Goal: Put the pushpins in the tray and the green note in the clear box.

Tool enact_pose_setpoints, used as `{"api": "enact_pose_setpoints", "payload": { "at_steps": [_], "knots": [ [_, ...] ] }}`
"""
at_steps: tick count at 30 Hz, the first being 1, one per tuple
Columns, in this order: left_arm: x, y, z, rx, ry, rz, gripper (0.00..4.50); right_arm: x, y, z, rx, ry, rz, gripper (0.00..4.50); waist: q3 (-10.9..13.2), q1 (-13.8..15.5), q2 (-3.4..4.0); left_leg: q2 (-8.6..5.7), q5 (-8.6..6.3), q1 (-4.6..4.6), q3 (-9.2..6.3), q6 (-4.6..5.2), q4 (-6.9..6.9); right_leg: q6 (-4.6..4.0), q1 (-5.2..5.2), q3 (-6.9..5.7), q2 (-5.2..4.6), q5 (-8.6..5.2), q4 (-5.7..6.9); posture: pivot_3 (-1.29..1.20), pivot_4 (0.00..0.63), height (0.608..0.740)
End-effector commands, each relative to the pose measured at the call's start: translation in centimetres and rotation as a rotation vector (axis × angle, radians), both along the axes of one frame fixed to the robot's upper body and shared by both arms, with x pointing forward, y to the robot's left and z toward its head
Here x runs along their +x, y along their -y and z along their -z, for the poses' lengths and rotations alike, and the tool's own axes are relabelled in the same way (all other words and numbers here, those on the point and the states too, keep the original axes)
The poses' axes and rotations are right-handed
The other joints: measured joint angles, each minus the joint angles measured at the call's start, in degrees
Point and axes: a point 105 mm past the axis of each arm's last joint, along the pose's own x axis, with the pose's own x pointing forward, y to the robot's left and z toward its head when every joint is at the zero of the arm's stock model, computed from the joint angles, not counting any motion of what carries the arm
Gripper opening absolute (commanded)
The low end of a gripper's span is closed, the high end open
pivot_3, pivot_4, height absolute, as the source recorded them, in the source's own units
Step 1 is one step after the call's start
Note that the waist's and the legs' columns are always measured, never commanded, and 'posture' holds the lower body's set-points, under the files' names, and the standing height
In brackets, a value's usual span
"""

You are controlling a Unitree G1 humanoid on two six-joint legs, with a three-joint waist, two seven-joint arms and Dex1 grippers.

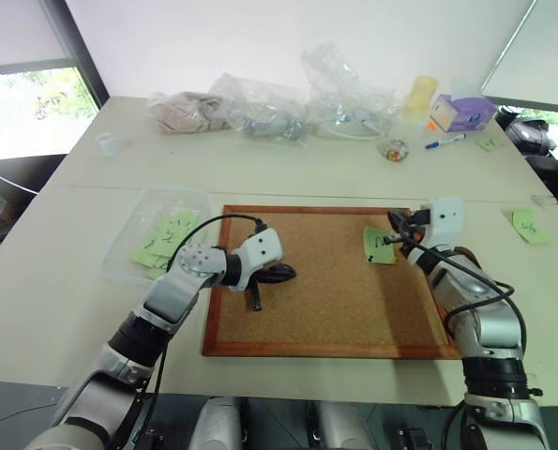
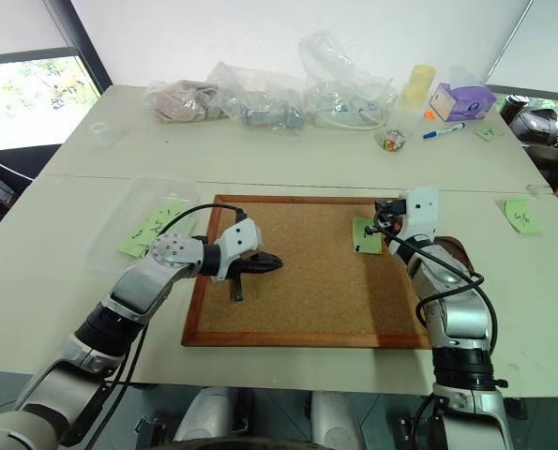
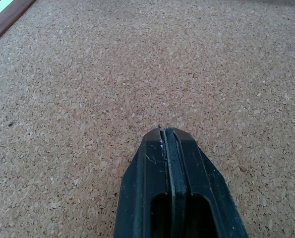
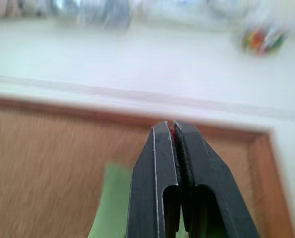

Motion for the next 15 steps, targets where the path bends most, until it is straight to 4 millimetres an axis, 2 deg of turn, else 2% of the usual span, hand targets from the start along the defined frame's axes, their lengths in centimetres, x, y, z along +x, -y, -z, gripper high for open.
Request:
{"api": "enact_pose_setpoints", "payload": {
  "at_steps": [1, 4, 6, 9, 12, 15],
  "knots": [
    [-0.6, 0.2, 1.3, 0.033, -0.038, 0.013, 0.00, -0.5, 0.1, -1.6, -0.002, 0.076, 0.010, 0.03, 0.0, 0.0, 0.00, 0.00, 0.00, 0.00, 0.00, 0.00, 0.00, 0.00, 0.00, 0.00, 0.00, 0.00, 0.00, 0.00, 0.150, 0.737],
    [-0.7, 0.2, 1.3, 0.032, -0.037, 0.017, 0.00, -1.2, 1.0, -1.9, 0.000, 0.092, 0.059, 0.03, 0.0, 0.1, 0.00, 0.02, 0.00, 0.00, -0.01, 0.00, 0.00, 0.00, 0.01, 0.00, -0.01, 0.00, 0.00, 0.00, 0.150, 0.737],
    [-0.7, 0.2, 1.3, 0.030, -0.034, 0.016, 0.00, -2.5, 3.0, -2.2, -0.001, 0.107, 0.160, 0.03, 0.0, 0.2, 0.03, 0.03, 0.00, 0.00, -0.01, 0.00, 0.00, 0.00, 0.01, 0.00, -0.03, 0.00, 0.00, 0.00, 0.150, 0.737],
    [-0.6, 0.1, 1.2, 0.027, -0.029, 0.010, 0.00, -5.6, 6.2, -1.7, -0.030, 0.090, 0.333, 0.03, 0.0, 0.3, 0.05, 0.03, 0.00, -0.01, -0.02, 0.00, -0.01, 0.00, 0.01, 0.00, -0.04, 0.00, -0.01, 0.00, 0.150, 0.737],
    [-0.6, 0.1, 1.2, 0.024, -0.028, 0.011, 0.00, -7.9, 6.9, -0.5, -0.051, 0.033, 0.393, 0.03, -0.1, 0.0, 0.12, 0.05, 0.00, 0.01, -0.05, 0.00, -0.02, 0.00, 0.04, 0.00, -0.03, -0.01, -0.01, 0.00, 0.150, 0.737],
    [-0.6, 0.2, 1.2, 0.024, -0.029, 0.016, 0.00, -9.0, 7.1, 1.0, -0.052, -0.038, 0.417, 0.03, -0.2, -0.1, 0.27, 0.05, 0.00, 0.11, -0.03, 0.00, -0.02, -0.19, 0.09, 0.03, -0.02, -0.11, 0.01, 0.00, 0.150, 0.737]
  ]
}}
